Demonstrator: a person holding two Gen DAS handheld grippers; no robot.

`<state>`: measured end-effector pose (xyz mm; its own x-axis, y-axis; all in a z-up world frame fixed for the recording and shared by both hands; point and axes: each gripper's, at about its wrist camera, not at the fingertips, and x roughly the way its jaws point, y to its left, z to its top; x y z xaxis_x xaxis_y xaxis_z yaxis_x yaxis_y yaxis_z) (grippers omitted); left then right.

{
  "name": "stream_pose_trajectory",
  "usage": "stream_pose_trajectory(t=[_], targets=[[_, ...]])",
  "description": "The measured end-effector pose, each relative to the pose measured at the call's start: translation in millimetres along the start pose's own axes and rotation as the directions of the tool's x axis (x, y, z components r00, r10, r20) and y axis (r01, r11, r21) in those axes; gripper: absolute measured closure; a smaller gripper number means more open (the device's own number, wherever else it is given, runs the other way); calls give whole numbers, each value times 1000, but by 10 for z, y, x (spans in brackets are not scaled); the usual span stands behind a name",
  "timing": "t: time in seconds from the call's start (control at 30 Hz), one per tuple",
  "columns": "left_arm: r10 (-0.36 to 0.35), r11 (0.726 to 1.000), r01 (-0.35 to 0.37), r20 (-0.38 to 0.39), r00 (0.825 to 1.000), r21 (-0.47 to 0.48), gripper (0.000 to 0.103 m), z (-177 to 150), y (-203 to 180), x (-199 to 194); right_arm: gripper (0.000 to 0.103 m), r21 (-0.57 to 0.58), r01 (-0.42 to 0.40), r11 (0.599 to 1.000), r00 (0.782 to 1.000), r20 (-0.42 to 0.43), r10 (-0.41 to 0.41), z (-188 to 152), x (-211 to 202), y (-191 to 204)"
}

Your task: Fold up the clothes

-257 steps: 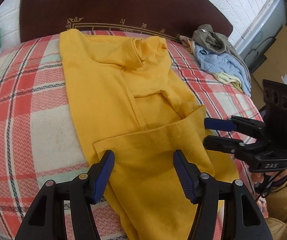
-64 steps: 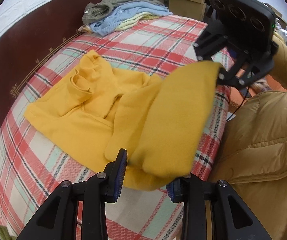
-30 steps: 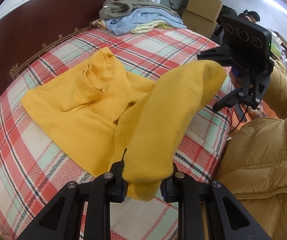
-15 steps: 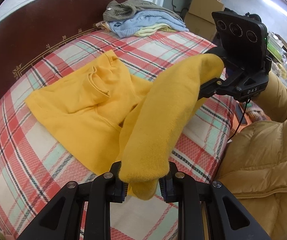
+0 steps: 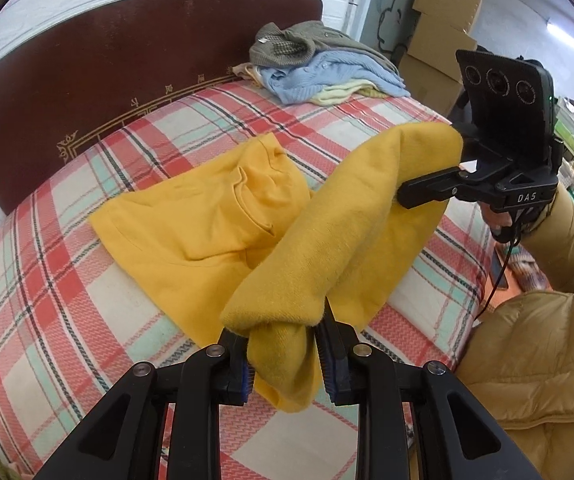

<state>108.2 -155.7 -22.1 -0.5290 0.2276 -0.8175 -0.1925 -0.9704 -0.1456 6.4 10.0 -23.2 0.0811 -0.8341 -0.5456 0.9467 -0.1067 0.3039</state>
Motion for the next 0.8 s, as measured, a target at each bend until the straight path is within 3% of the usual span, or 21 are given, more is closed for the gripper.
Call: stream_pose_trajectory(t=[0.8], targets=[[40, 999, -38, 47, 998, -25, 77, 319, 260, -81, 88, 112, -26, 993, 998, 55, 20, 344, 83, -371]])
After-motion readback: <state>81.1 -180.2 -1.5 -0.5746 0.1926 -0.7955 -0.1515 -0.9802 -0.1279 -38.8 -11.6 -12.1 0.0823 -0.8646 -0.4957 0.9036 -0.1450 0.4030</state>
